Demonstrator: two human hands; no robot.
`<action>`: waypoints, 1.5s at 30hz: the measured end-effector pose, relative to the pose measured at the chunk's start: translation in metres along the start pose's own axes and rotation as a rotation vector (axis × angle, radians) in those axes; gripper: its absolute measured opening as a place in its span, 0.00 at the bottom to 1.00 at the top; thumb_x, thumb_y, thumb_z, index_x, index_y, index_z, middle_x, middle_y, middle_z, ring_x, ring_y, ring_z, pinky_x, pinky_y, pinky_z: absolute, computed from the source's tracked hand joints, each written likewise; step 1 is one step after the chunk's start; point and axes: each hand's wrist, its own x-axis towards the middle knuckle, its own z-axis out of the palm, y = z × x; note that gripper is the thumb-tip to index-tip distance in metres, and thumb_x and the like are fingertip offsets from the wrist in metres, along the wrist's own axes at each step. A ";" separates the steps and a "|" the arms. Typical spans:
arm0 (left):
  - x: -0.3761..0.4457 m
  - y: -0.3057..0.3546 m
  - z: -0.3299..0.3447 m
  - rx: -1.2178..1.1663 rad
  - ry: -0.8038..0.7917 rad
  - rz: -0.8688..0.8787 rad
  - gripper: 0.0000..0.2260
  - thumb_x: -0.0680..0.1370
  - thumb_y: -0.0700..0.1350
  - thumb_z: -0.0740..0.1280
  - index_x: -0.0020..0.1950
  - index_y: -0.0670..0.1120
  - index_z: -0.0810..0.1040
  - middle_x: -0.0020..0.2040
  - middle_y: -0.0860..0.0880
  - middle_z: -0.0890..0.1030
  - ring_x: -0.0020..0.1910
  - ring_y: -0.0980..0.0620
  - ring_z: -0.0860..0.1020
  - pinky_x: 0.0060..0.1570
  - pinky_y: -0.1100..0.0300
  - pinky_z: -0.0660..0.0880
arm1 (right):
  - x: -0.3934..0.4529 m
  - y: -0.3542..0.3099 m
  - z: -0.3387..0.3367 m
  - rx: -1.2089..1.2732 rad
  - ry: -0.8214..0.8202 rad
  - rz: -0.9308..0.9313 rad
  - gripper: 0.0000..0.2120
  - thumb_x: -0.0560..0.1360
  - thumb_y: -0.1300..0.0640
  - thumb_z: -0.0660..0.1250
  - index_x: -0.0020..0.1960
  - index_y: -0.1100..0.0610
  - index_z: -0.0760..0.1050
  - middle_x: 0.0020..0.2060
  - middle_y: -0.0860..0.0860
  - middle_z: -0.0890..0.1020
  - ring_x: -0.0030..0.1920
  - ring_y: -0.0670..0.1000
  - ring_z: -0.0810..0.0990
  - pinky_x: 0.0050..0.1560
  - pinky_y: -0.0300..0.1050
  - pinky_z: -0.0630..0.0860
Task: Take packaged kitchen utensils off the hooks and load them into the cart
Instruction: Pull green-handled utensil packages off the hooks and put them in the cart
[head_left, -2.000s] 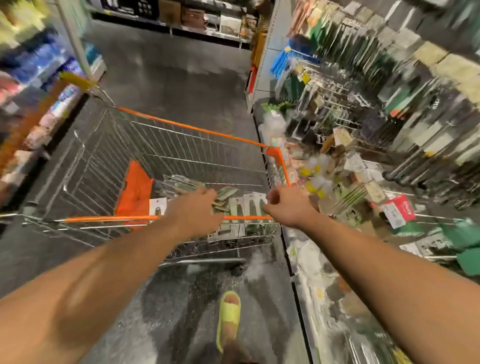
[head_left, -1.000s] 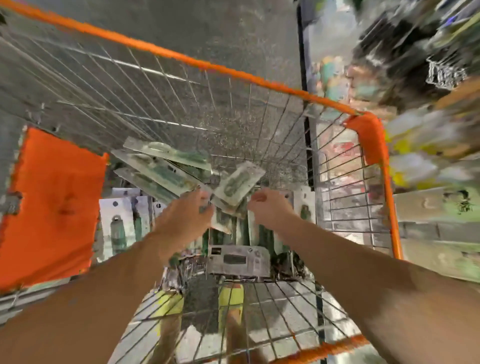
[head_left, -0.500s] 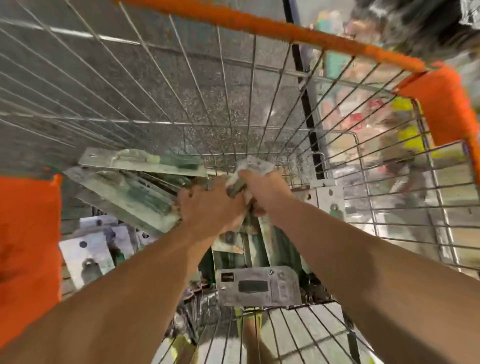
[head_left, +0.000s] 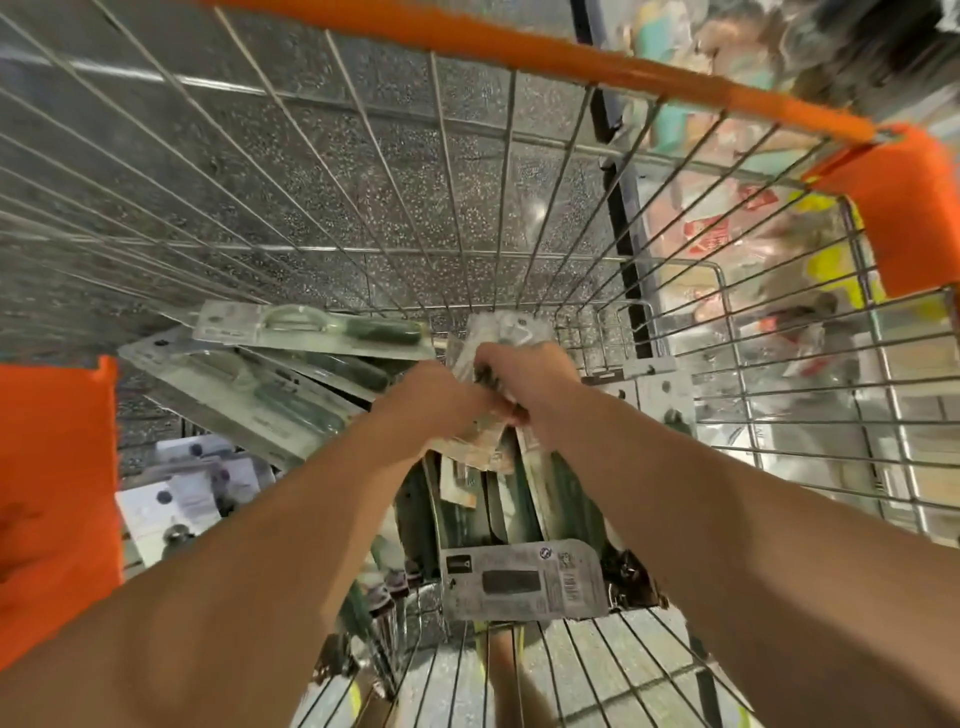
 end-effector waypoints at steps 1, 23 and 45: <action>-0.003 0.004 -0.001 -0.025 -0.024 0.001 0.18 0.73 0.51 0.80 0.46 0.43 0.74 0.38 0.50 0.80 0.35 0.56 0.79 0.30 0.62 0.70 | -0.004 -0.002 -0.002 0.009 -0.009 -0.001 0.12 0.70 0.54 0.71 0.47 0.62 0.78 0.37 0.55 0.81 0.36 0.53 0.80 0.39 0.47 0.81; -0.074 -0.008 -0.024 -0.239 -0.068 0.263 0.16 0.73 0.39 0.80 0.55 0.46 0.77 0.47 0.46 0.83 0.42 0.53 0.83 0.38 0.62 0.79 | -0.071 -0.009 -0.020 0.174 -0.131 -0.078 0.21 0.70 0.49 0.77 0.57 0.59 0.77 0.45 0.53 0.84 0.44 0.49 0.83 0.50 0.48 0.85; -0.262 0.044 0.020 -1.100 -0.070 0.363 0.24 0.89 0.57 0.51 0.64 0.43 0.81 0.52 0.41 0.88 0.54 0.43 0.87 0.57 0.45 0.84 | -0.225 0.013 -0.108 0.597 -0.274 -0.346 0.37 0.58 0.46 0.81 0.64 0.56 0.78 0.52 0.58 0.86 0.51 0.61 0.86 0.53 0.68 0.82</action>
